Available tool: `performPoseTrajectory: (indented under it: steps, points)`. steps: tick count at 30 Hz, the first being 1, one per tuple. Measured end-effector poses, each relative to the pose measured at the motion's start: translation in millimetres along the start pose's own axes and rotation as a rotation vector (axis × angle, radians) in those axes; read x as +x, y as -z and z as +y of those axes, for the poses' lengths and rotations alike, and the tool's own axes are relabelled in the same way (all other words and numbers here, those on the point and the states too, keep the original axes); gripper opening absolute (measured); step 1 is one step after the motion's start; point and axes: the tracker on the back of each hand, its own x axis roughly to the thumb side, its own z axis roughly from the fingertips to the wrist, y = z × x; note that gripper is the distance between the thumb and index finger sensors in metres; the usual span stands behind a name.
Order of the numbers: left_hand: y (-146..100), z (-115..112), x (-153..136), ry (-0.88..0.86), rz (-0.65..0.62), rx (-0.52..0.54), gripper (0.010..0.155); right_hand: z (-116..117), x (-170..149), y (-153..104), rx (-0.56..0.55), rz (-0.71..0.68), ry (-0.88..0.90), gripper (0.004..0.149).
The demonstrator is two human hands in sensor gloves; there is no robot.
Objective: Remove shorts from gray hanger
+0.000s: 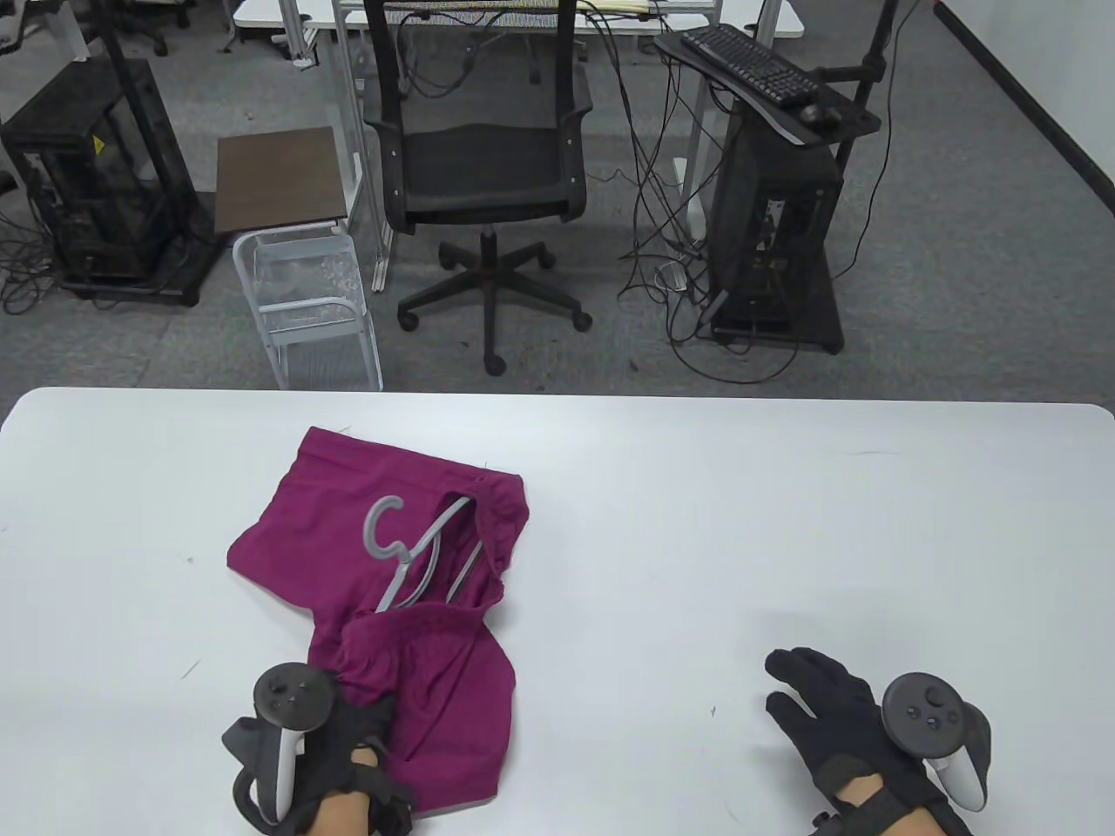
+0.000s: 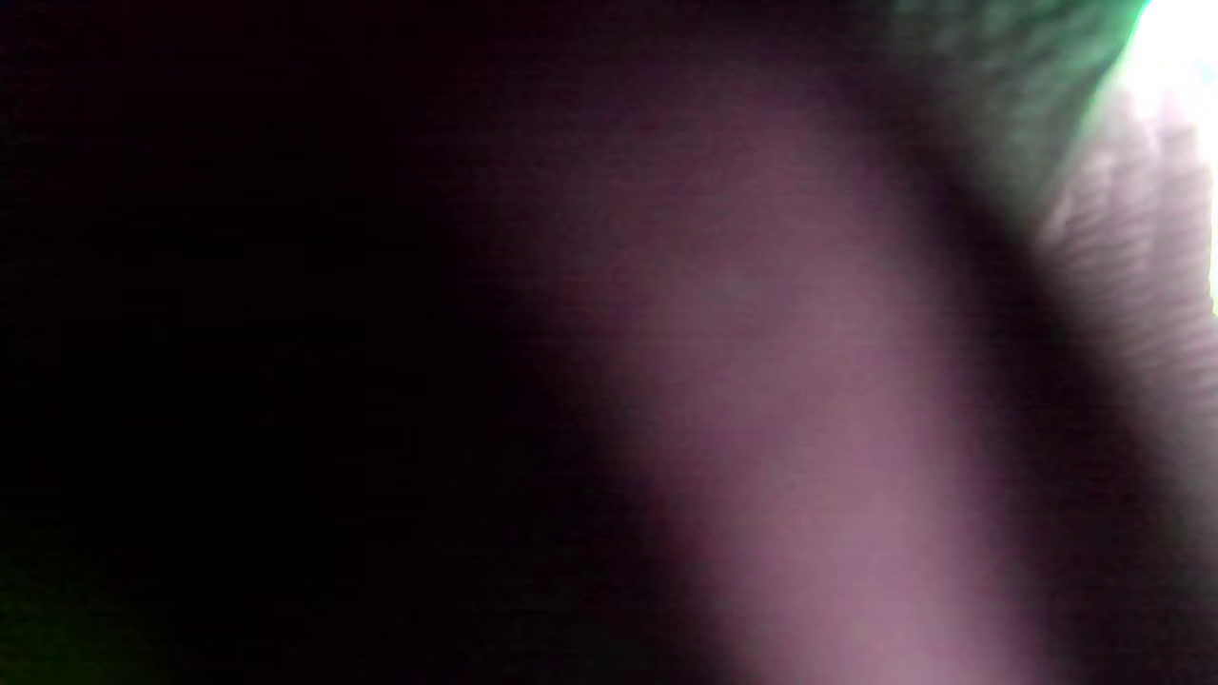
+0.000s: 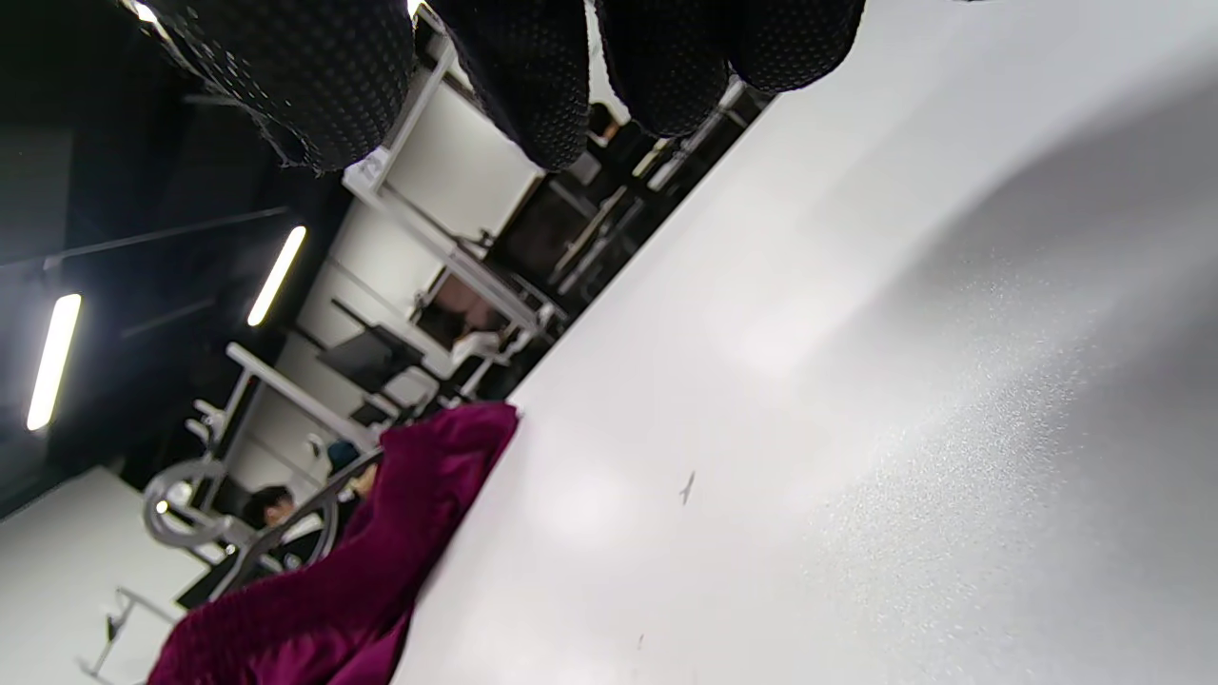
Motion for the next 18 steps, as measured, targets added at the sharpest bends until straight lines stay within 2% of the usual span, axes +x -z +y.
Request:
performPoseTrajectory:
  steps: [2,6,9,13,18]
  points:
    - [-4,4,6,-0.053,-0.111,0.028,0.029,0,2,-1,-0.002,-0.013,0.000,0.066]
    - [-18,15,18,-0.067,-0.274,0.083,0.033,0,7,-2,-0.011,-0.047,-0.005,0.064]
    - [-32,19,35,-0.014,-0.440,0.106,0.034,0,13,-4,-0.041,-0.085,-0.022,0.063]
    - [-54,13,60,0.030,-0.640,0.097,0.034,-1,25,-7,-0.106,-0.146,-0.080,0.060]
    - [-81,-6,89,0.120,-0.863,0.055,0.034,0,45,-15,-0.175,-0.242,-0.181,0.060]
